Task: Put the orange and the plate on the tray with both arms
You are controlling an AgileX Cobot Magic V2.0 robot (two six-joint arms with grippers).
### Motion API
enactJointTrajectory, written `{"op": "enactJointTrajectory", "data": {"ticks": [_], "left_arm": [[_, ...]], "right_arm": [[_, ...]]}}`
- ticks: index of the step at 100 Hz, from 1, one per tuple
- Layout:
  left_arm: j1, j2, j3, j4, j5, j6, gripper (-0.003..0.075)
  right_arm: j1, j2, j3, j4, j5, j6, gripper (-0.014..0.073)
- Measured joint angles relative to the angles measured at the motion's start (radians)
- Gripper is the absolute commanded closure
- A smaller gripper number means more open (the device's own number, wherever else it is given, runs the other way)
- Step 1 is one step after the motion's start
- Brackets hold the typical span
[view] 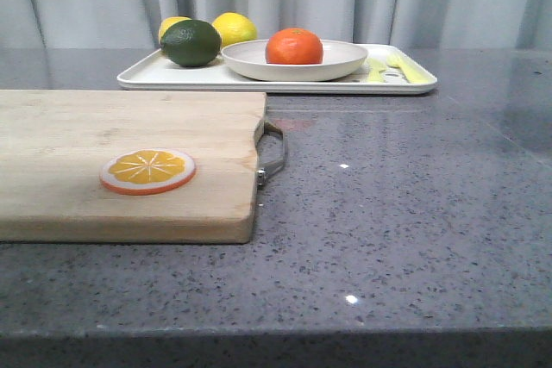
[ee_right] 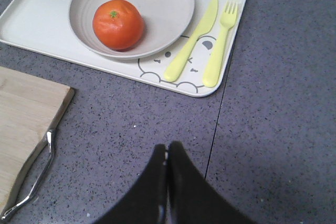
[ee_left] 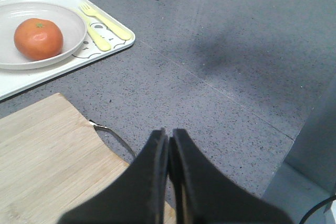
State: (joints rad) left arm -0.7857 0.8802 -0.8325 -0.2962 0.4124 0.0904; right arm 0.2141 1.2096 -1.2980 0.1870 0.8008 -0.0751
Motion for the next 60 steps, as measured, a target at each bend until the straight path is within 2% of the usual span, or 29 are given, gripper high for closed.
{"op": "enactJointTrajectory", "data": {"ticks": [30, 60], "left_arm": [[0.000, -0.093, 0.097, -0.001, -0.067, 0.000, 0.0741], [0.000, -0.279, 0.208, -0.002, -0.072, 0.000, 0.0740]], "right_arm": [[0.000, -0.303, 0.315, -0.002, -0.182, -0.014, 0.0649], [0.000, -0.554, 0.535, -0.002, -0.227, -0.016, 0.0649]]}}
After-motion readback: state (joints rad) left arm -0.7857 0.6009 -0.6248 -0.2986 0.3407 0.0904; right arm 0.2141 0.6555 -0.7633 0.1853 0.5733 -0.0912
